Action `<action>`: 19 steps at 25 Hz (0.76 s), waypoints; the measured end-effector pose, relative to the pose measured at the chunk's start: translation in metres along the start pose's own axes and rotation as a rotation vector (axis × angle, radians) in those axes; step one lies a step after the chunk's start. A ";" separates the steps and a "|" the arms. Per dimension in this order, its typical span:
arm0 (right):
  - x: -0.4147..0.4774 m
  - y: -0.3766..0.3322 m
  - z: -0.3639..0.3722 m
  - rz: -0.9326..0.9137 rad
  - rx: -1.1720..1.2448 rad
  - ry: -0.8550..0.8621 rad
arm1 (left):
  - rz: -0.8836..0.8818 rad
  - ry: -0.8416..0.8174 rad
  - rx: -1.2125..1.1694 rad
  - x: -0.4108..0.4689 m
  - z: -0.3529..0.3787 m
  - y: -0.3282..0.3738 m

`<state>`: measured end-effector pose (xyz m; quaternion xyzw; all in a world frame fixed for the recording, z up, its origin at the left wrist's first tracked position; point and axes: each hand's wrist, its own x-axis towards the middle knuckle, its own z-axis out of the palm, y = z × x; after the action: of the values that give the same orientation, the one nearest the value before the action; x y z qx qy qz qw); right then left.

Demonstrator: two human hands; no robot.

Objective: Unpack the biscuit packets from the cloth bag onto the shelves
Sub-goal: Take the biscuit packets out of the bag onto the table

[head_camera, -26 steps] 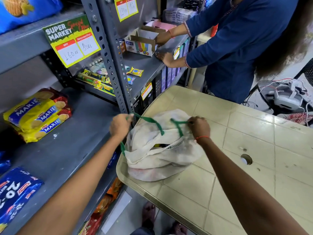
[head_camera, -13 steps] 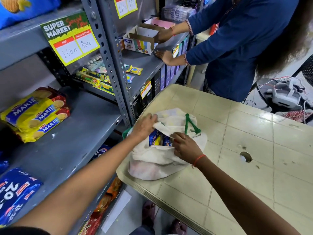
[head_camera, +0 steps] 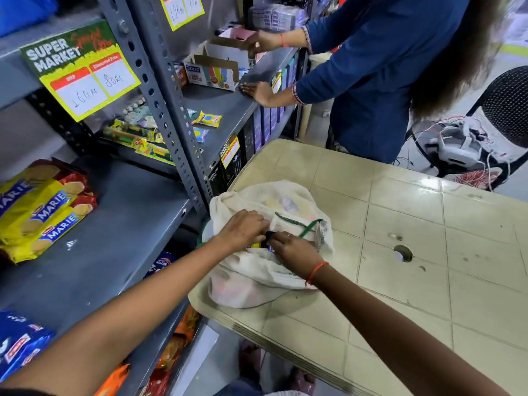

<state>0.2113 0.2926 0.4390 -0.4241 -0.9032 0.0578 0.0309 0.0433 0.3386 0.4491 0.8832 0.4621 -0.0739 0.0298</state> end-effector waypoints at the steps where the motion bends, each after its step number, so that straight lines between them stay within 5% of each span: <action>1: 0.003 -0.005 0.001 -0.004 0.004 -0.063 | -0.050 -0.105 0.014 0.000 0.000 -0.009; 8: 0.044 -0.005 0.023 -0.029 -0.043 -0.219 | -0.104 -0.392 0.165 0.001 -0.005 -0.039; 11: 0.054 0.016 0.018 0.270 -0.067 -0.129 | -0.200 -0.487 0.289 -0.004 -0.002 -0.043; 15: 0.041 0.064 0.000 0.625 -0.017 -0.271 | -0.338 -0.596 0.334 -0.035 0.007 -0.055; 17: 0.037 0.076 -0.004 0.631 0.007 -0.346 | -0.383 -0.637 0.313 -0.039 0.005 -0.058; 19: 0.036 0.072 -0.006 0.495 0.009 -0.239 | -0.340 -0.550 0.223 -0.026 -0.002 -0.053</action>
<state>0.2434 0.3662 0.4362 -0.6221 -0.7690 0.1172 -0.0891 -0.0149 0.3482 0.4564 0.7383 0.5666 -0.3633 0.0435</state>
